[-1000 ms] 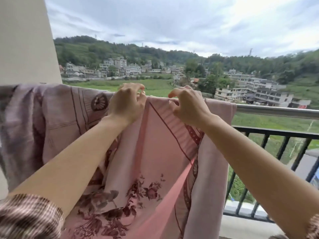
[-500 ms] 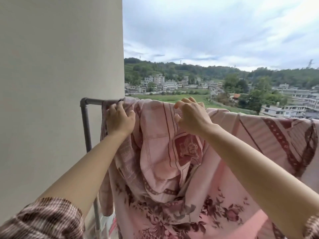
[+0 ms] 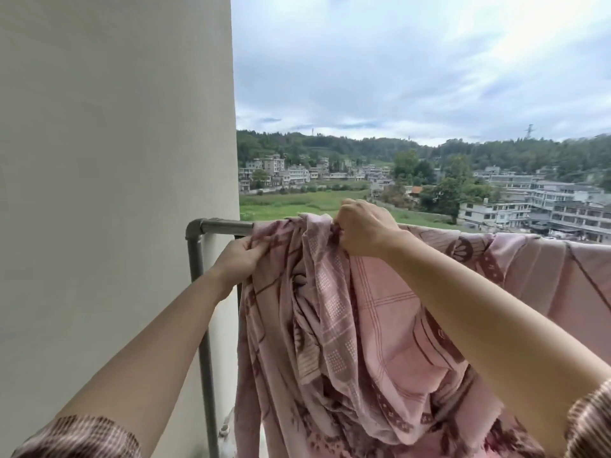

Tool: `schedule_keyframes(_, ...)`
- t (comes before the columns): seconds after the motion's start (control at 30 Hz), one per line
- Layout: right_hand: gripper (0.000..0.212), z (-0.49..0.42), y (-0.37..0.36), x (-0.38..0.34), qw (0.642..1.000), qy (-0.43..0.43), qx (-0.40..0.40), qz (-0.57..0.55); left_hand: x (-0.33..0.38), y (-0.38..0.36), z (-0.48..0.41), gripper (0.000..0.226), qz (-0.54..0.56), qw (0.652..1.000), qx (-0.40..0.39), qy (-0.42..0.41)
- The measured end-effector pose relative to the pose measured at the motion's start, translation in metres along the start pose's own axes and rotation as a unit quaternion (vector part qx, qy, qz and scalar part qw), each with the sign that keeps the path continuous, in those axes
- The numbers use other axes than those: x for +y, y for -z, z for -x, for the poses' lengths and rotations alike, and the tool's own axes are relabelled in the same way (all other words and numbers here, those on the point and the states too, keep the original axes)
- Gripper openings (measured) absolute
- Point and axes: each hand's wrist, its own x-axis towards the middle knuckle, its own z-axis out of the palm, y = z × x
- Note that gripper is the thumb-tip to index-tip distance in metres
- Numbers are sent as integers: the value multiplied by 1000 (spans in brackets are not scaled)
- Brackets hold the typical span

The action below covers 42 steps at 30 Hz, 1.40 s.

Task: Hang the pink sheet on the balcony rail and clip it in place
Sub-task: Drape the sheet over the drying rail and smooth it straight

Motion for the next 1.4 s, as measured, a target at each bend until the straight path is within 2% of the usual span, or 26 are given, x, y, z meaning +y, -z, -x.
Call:
schedule_keyframes(0.07,22,-8,6,6,999,-30,-2,-19,5,17,-13,21,32,998,41,-35)
schedule_keyframes(0.13,22,-16,7,18,995,-74,17,-69,6,36,-26,24,55,989,126,-54)
schedule_keyframes(0.23,26,-21,0,48,969,-169,103,-145,12,71,-35,28,116,952,282,-35)
schedule_keyframes(0.33,32,-15,-10,67,946,-259,153,-123,4,106,-27,42,135,909,394,-17)
schedule_keyframes(0.4,29,-14,-16,71,942,-284,133,-118,-22,117,-15,44,112,907,405,37)
schedule_keyframes(0.53,26,-22,-15,56,939,-269,88,-197,-69,104,6,18,126,945,255,163)
schedule_keyframes(0.6,31,-28,-10,42,925,-241,45,-289,-74,95,5,23,132,963,159,174)
schedule_keyframes(0.67,48,-31,-7,27,935,-200,-40,-289,-70,87,-3,39,162,971,100,147)
schedule_keyframes(0.7,54,-33,-7,23,954,-176,-69,-233,-66,84,-7,41,160,973,109,123)
schedule_keyframes(0.77,57,-38,-8,22,977,-149,-81,-128,-57,80,-16,41,117,970,198,84)
schedule_keyframes(0.83,49,-42,-9,29,981,-137,-82,-110,-51,82,-18,47,104,947,301,51)
schedule_keyframes(0.9,37,-45,-8,38,979,-159,-51,-112,-51,90,-18,49,104,921,374,43)
schedule_keyframes(0.93,30,-49,-7,44,978,-178,5,-104,-55,96,-19,50,105,910,398,52)
schedule_keyframes(1.0,24,-59,5,57,954,-234,152,-106,-59,101,-19,51,101,898,423,75)
schedule_keyframes(1.03,22,-67,14,65,928,-271,218,-136,-60,101,-19,52,93,898,421,85)
schedule_keyframes(1.07,21,-77,23,75,889,-316,271,-190,-62,100,-20,52,84,900,419,89)
schedule_keyframes(1.13,27,-95,34,93,804,-404,299,-319,-63,95,-20,52,67,907,407,88)
schedule_keyframes(1.17,31,-100,35,94,798,-402,260,-365,-63,92,-20,51,58,911,398,90)
schedule_keyframes(1.2,33,-107,27,95,824,-357,191,-397,-63,89,-20,48,48,915,389,94)
schedule_keyframes(1.23,33,-109,17,92,862,-289,88,-408,-61,85,-20,43,38,919,380,96)
schedule_keyframes(1.27,36,-105,7,85,904,-221,-30,-365,-59,81,-21,37,31,924,369,99)
schedule_keyframes(1.3,41,-96,0,75,929,-172,-135,-298,-57,76,-22,35,24,927,361,102)
schedule_keyframes(1.37,54,-80,-4,65,941,-130,-248,-190,-50,65,-26,50,-9,934,341,106)
schedule_keyframes(1.4,59,-71,1,62,933,-129,-270,-198,-45,59,-25,65,-51,934,340,98)
